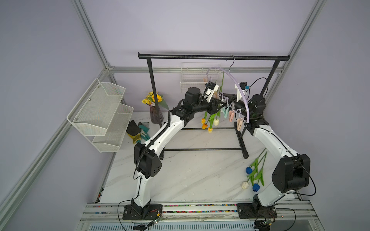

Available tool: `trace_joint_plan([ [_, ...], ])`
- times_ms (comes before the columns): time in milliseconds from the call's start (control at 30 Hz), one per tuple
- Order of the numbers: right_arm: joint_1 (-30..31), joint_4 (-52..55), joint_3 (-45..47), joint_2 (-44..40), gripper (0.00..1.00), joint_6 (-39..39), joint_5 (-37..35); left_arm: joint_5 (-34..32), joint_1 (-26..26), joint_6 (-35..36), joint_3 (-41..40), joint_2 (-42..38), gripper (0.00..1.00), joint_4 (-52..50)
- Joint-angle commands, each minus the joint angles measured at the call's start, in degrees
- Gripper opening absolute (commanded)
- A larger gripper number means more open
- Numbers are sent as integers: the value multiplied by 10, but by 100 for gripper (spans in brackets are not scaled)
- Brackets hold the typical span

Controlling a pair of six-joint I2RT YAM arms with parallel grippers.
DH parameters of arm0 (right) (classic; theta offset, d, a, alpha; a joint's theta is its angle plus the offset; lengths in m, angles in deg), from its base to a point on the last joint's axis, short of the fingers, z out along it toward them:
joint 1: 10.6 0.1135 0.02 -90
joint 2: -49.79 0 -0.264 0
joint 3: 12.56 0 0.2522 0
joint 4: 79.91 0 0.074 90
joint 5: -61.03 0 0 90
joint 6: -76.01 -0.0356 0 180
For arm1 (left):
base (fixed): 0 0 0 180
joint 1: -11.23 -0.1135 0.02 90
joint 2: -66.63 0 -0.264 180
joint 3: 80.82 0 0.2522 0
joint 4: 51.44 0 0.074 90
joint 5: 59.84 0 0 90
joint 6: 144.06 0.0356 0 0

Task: Dry the flowers on a clothes hanger
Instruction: Open the clamp at the hanger, then clamp the flower onto the hanger.

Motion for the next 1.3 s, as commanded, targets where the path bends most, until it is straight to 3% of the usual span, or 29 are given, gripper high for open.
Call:
trace_joint_plan([
  [0, 2, -7, 4, -18, 0, -2, 5, 10, 1, 2, 21, -6, 37, 14],
  [467, 1, 41, 69, -83, 0, -65, -108, -5, -1, 4, 27, -13, 24, 17],
  [800, 1, 87, 133, -130, 0, -109, -141, -17, -5, -15, 28, -12, 18, 37],
  [1067, 1, 32, 191, -131, 0, -162, -109, -24, -8, -36, 28, -10, 16, 49],
  [1267, 5, -98, 251, -123, 0, -194, -47, -28, -11, -57, 29, -8, 13, 60],
])
